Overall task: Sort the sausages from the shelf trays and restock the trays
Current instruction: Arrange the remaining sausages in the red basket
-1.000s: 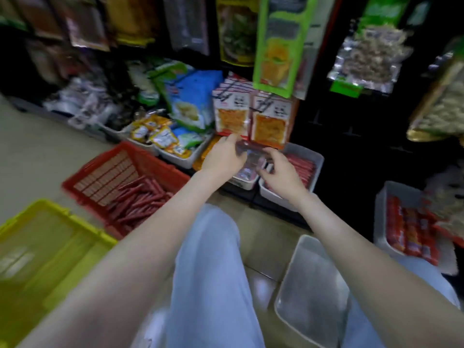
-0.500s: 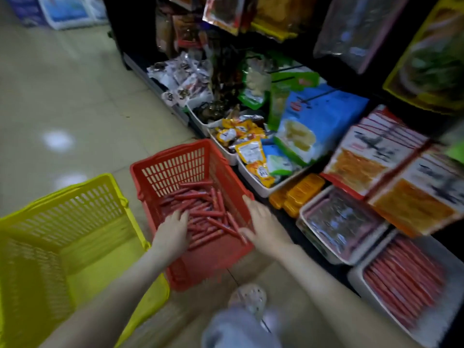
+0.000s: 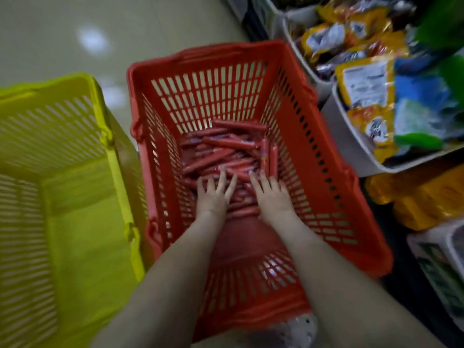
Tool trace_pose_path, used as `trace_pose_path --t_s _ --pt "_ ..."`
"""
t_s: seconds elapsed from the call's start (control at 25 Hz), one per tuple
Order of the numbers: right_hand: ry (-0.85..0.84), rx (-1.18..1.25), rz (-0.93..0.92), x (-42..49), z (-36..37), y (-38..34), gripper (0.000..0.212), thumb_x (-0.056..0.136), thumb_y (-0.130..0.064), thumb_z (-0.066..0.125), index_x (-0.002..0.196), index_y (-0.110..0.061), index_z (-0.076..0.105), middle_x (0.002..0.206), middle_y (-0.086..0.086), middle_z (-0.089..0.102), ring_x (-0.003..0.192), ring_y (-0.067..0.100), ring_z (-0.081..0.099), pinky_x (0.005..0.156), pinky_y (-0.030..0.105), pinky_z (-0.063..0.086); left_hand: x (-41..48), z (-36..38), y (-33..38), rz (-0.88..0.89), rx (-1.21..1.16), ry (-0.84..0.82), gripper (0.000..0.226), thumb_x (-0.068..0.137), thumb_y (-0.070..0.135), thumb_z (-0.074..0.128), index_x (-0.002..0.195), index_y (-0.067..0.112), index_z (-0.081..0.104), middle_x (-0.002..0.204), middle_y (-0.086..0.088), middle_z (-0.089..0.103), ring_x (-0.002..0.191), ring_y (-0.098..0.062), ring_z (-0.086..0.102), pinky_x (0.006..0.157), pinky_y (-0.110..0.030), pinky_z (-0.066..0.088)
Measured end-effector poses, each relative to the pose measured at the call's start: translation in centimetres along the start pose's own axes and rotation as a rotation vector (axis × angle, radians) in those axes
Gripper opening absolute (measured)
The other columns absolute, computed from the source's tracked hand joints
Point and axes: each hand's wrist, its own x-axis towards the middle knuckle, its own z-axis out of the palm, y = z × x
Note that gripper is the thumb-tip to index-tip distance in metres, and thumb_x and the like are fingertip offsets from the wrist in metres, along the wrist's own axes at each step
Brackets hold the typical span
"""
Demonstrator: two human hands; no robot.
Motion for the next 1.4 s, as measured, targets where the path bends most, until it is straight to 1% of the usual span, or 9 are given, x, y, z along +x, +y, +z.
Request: trace_pose_path --t_s 0.08,0.2,0.44,0.68,0.88,1.0,1.12,1.28,1.4 --pt "0.036 0.006 0.012 0.3 0.1 -0.5 0.061 0.097 -0.011 0.032 0.152 -0.015 0.005 0.148 0.01 0.032 0.128 0.031 0.04 0.104 0.041 0.034 0.2 -0.3 0.7 -0.025 0.002 0.049 0.068 0.1 0.025 0.037 0.151 0.021 -0.008 0.157 -0.018 -0.011 0.132 -0.037 0.029 0.109 -0.051 0.025" --pt "-0.08 0.057 -0.002 0.3 -0.4 -0.7 0.053 0.096 -0.008 0.039 0.144 -0.01 0.019 0.136 0.013 0.045 0.124 0.03 0.045 0.097 0.039 0.04 0.2 -0.5 1.3 0.006 -0.027 0.119 0.06 0.099 0.009 0.031 0.15 0.02 0.001 0.156 -0.02 -0.001 0.119 -0.034 0.042 0.091 -0.038 0.041" --pt "-0.14 0.041 -0.013 -0.6 -0.8 -1.2 0.046 0.096 -0.001 0.034 0.14 -0.011 0.024 0.134 0.015 0.043 0.116 0.034 0.054 0.087 0.042 0.048 -0.8 0.0 1.2 0.033 0.088 0.267 0.048 0.097 0.01 0.02 0.145 0.007 0.021 0.145 -0.016 0.029 0.122 -0.026 0.044 0.096 -0.033 0.039" --pt "-0.153 0.142 -0.014 -2.9 -4.6 -0.1 0.059 0.091 0.001 0.043 0.144 -0.013 0.021 0.14 0.011 0.037 0.123 0.033 0.046 0.095 0.042 0.043 -1.1 -4.1 -0.3 0.099 0.047 0.203 0.042 0.093 0.026 0.05 0.131 0.016 0.035 0.127 -0.007 0.05 0.12 -0.028 0.046 0.097 -0.037 0.036" --pt "0.149 0.187 -0.015 -7.0 -12.8 0.1 0.052 0.087 -0.001 0.047 0.136 -0.015 0.034 0.13 0.008 0.05 0.12 0.029 0.047 0.092 0.041 0.041 -6.7 -13.0 -3.2 0.131 0.079 0.515 0.028 0.075 0.039 0.068 0.089 0.016 0.063 0.078 -0.002 0.065 0.073 -0.023 0.063 0.066 -0.031 0.049" --pt "0.431 0.15 -0.02 -12.7 -18.6 0.1 0.042 0.075 -0.001 0.06 0.115 -0.013 0.055 0.101 0.006 0.062 0.097 0.029 0.06 0.075 0.039 0.047 -12.5 -19.3 -4.1 0.116 0.041 0.683 0.024 0.082 0.029 0.041 0.072 0.016 0.059 0.064 -0.002 0.061 0.062 -0.023 0.06 0.058 -0.03 0.047" --pt "0.62 0.083 -0.011 -20.5 -23.4 0.8 0.029 0.073 -0.009 0.045 0.096 -0.014 0.062 0.081 0.002 0.062 0.077 0.025 0.062 0.062 0.033 0.049 -19.6 -24.9 -3.0 0.154 0.033 0.827 0.024 0.078 0.018 0.035 0.068 0.017 0.057 0.059 0.0 0.059 0.06 -0.023 0.059 0.056 -0.029 0.045" --pt "0.653 0.072 0.192 -32.5 -27.0 3.5 0.034 0.075 -0.014 0.04 0.098 -0.012 0.065 0.085 0.003 0.066 0.08 0.023 0.065 0.063 0.029 0.052 -28.4 -31.8 2.1 0.269 0.032 0.97 0.033 0.07 0.011 0.03 0.069 0.016 0.062 0.055 -0.002 0.06 0.055 -0.025 0.06 0.055 -0.028 0.046" --pt "0.562 0.178 0.439 -43.1 -25.5 7.5 0.038 0.085 -0.006 0.048 0.123 -0.006 0.05 0.114 0.012 0.058 0.11 0.03 0.053 0.085 0.039 0.047 -34.2 -34.6 8.7 0.379 0.055 1.0 0.031 0.069 0.021 0.035 0.07 0.021 0.065 0.056 -0.001 0.062 0.055 -0.021 0.062 0.052 -0.023 0.045"
